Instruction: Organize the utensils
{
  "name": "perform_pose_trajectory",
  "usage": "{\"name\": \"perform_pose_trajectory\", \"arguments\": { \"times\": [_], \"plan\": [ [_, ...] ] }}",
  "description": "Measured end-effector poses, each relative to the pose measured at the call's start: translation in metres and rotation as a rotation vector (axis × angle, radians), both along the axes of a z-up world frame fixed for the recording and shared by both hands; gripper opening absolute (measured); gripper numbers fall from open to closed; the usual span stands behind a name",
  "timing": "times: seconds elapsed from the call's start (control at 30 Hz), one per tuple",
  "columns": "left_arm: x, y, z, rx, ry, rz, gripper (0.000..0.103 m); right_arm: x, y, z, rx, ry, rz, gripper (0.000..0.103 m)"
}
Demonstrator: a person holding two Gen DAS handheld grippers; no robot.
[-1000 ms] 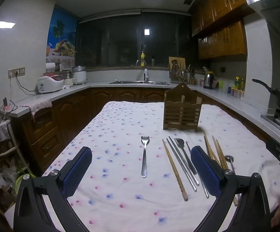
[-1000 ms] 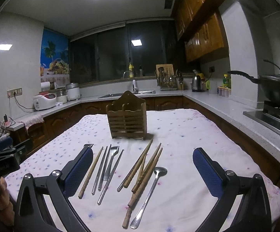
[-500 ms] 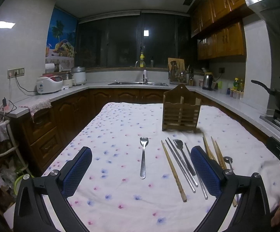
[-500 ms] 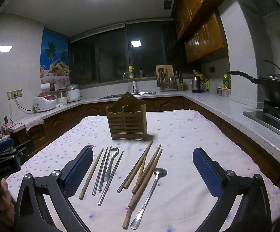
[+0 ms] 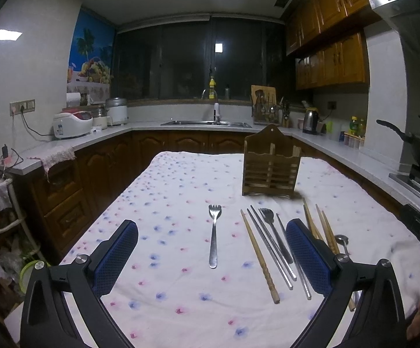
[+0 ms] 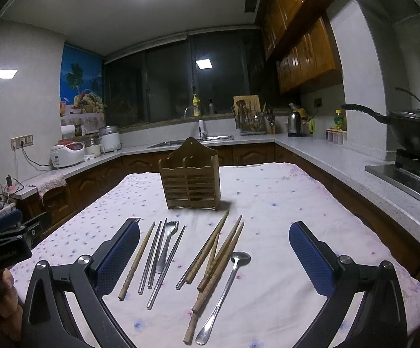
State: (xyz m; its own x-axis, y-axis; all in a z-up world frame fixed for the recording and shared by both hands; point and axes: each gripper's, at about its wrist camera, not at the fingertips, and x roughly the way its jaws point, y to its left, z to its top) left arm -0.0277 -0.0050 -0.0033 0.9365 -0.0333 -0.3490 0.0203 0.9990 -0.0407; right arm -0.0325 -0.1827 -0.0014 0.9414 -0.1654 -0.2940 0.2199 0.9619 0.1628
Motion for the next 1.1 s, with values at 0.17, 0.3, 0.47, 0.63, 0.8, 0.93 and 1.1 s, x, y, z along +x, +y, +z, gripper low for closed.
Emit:
{"name": "perform_pose_trajectory", "arguments": {
  "times": [0.17,0.3,0.47,0.63,0.8,0.93,1.1],
  "plan": [
    [0.017,0.006,0.001,-0.033,0.044,0.002,0.102,0.007,-0.006,0.005,0.023,0.028,-0.002,0.103],
    [0.036,0.006,0.003,-0.043,0.097,-0.023,0.102,0.020,-0.013,0.006,0.056,0.076,0.016,0.103],
    [0.070,0.004,0.008,-0.055,0.199,-0.065,0.102,0.040,-0.026,0.008,0.111,0.136,0.030,0.103],
    [0.097,0.010,0.016,-0.093,0.236,-0.074,0.102,0.057,-0.037,0.009,0.131,0.154,0.039,0.103],
    [0.130,0.008,0.016,-0.098,0.315,-0.095,0.102,0.087,-0.053,0.008,0.206,0.225,0.093,0.103],
    [0.163,0.005,0.014,-0.106,0.397,-0.116,0.095,0.121,-0.068,0.000,0.285,0.308,0.127,0.082],
    [0.214,-0.005,0.007,-0.110,0.514,-0.167,0.069,0.168,-0.089,-0.013,0.367,0.403,0.123,0.048]
  ]
}}
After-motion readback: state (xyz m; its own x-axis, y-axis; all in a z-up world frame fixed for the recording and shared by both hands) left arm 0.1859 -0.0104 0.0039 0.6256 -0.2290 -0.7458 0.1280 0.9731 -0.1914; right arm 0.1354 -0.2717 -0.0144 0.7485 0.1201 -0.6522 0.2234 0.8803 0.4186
